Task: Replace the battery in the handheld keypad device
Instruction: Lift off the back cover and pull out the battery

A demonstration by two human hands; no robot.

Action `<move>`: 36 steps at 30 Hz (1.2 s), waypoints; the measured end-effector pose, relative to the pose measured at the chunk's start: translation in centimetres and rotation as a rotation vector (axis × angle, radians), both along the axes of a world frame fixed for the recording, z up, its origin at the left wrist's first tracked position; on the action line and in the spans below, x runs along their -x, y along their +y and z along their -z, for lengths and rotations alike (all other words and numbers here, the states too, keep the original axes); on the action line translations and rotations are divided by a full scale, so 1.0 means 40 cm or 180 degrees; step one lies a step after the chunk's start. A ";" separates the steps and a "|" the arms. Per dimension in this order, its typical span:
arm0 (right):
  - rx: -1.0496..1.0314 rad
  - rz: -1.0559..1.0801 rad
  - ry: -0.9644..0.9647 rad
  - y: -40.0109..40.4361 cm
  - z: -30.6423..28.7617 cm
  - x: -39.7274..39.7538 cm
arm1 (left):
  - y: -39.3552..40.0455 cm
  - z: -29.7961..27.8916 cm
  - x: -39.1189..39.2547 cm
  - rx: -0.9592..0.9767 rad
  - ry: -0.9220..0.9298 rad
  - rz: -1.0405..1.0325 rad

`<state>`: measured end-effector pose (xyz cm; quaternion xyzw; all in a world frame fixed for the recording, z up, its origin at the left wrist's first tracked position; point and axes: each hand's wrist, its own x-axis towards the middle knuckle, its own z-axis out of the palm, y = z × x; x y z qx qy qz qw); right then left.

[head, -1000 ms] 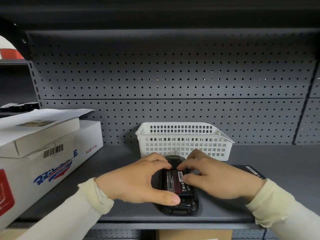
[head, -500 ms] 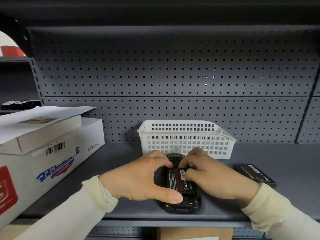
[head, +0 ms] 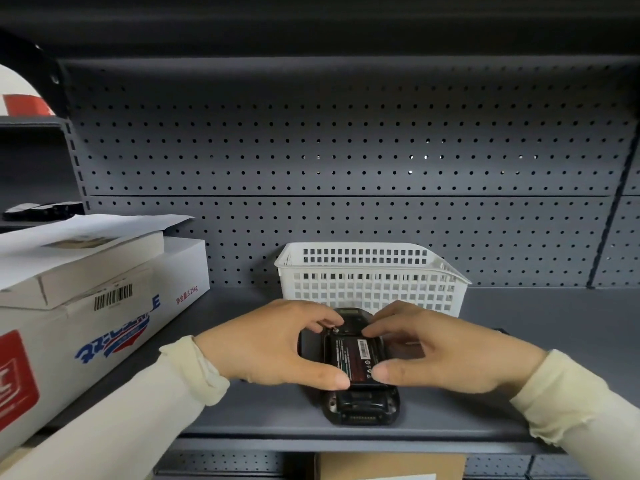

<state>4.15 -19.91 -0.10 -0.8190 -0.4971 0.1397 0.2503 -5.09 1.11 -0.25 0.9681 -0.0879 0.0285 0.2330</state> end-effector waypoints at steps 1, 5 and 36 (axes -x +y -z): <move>-0.0025 -0.0023 -0.0005 -0.001 -0.002 -0.002 | 0.001 -0.003 0.000 -0.0051 -0.0031 0.0012; -0.0093 -0.0035 -0.0163 -0.001 -0.005 -0.009 | -0.002 -0.008 0.001 -0.0336 -0.0174 0.0120; 0.0536 -0.0103 -0.0796 0.035 -0.041 -0.011 | -0.012 -0.006 0.022 -0.1215 -0.0289 0.0044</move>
